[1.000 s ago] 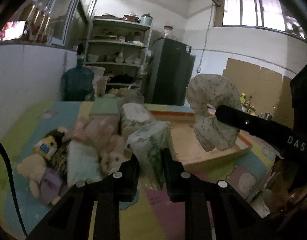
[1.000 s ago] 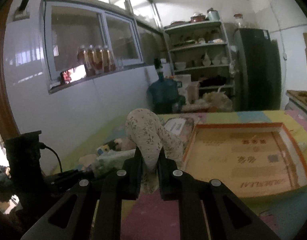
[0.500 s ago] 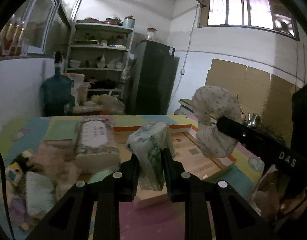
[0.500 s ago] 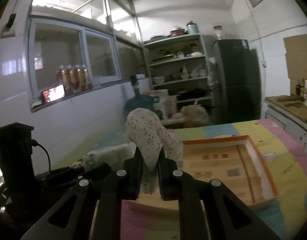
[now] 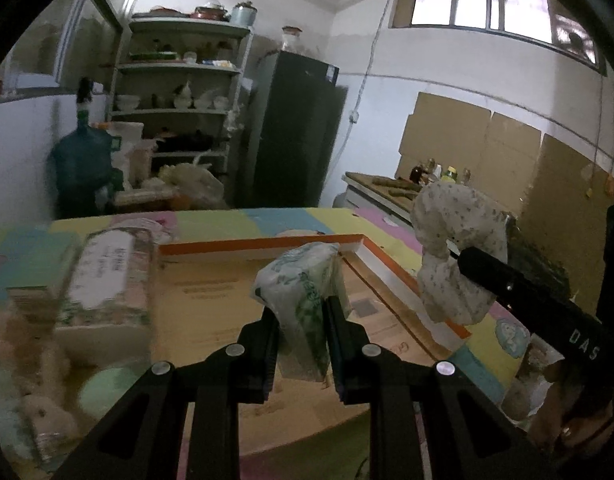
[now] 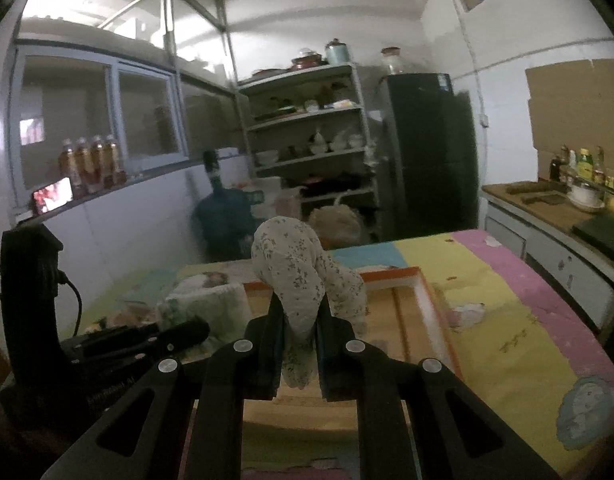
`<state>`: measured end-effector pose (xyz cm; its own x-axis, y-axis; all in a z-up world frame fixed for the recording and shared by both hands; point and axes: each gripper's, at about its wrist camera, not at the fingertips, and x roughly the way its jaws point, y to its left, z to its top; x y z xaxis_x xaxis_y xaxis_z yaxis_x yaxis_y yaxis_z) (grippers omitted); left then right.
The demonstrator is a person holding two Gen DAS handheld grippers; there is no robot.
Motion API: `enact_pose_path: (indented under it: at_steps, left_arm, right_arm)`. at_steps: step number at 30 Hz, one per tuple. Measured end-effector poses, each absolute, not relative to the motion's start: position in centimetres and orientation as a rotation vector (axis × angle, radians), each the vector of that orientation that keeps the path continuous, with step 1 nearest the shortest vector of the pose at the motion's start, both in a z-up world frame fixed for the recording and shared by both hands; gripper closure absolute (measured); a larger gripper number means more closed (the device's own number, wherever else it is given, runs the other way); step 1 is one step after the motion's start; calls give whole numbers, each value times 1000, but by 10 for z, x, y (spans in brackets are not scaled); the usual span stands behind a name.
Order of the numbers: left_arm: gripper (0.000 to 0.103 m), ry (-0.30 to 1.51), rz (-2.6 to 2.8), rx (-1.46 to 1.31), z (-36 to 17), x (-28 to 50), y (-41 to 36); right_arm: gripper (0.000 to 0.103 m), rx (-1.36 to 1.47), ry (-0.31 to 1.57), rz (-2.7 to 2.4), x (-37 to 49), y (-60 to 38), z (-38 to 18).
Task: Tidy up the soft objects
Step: 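Carry the cloth and tissue pack over the cardboard tray and lower them with both grippers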
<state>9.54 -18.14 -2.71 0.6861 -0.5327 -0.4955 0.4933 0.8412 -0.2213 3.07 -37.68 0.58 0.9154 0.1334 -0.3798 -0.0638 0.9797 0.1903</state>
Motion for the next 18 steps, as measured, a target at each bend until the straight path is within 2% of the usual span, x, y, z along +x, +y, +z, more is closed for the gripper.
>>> enact_pose_path:
  at_steps: [18]
  left_arm:
    - [80,758,-616,-100,-68,149,-232]
  right_arm:
    - [89,144,560,5,84,-415,-37]
